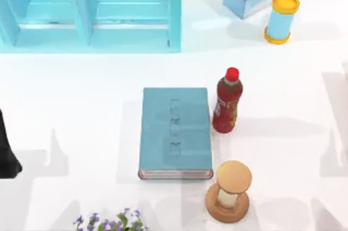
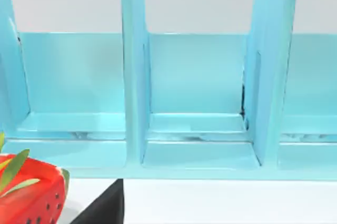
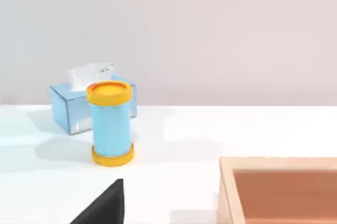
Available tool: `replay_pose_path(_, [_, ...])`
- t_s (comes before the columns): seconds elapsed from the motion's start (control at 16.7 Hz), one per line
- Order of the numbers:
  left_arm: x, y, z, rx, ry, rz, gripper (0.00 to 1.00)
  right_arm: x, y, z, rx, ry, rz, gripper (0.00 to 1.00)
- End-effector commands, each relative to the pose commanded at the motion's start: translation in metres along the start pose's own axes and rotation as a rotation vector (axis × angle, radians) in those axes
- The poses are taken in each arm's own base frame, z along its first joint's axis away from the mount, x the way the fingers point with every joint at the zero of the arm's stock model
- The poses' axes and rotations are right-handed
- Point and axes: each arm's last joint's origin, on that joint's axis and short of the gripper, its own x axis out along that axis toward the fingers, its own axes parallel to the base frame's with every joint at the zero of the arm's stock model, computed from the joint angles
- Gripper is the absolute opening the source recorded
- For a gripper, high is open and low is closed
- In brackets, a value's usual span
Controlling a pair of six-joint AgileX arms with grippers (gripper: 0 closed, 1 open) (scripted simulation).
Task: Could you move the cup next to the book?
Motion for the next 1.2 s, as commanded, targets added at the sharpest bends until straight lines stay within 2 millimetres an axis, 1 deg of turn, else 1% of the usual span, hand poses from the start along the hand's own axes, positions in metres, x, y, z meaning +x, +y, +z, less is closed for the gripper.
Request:
replay_pose_path(0.18, [0.0,0.0,0.002,0.01,0.007,0.002,1.0,0.0,0.0,0.0,0.0,0.0,0.0,1.0])
replay_pose_path(0.3, [0.001,0.001,0.01,0.06,0.042,0.007,1.0,0.0,0.0,0.0,0.0,0.0,0.0,1.0])
replay_pose_path(0.48, [0.006,0.002,0.032,0.212,0.162,0.014,1.0,0.0,0.0,0.0,0.0,0.0,0.0,1.0])
replay_pose_path(0.6, [0.015,0.005,0.048,0.365,0.29,0.001,1.0,0.0,0.0,0.0,0.0,0.0,0.0,1.0])
replay_pose_path(0.78, [0.041,0.013,0.067,0.646,0.538,-0.08,1.0,0.0,0.0,0.0,0.0,0.0,0.0,1.0])
replay_pose_path(0.9, [0.062,0.022,0.073,0.834,0.719,-0.189,1.0,0.0,0.0,0.0,0.0,0.0,0.0,1.0])
replay_pose_path(1.08, [0.096,0.043,0.072,1.058,0.968,-0.43,1.0,0.0,0.0,0.0,0.0,0.0,0.0,1.0])
replay_pose_path(1.2, [0.113,0.063,0.067,1.15,1.093,-0.62,1.0,0.0,0.0,0.0,0.0,0.0,0.0,1.0])
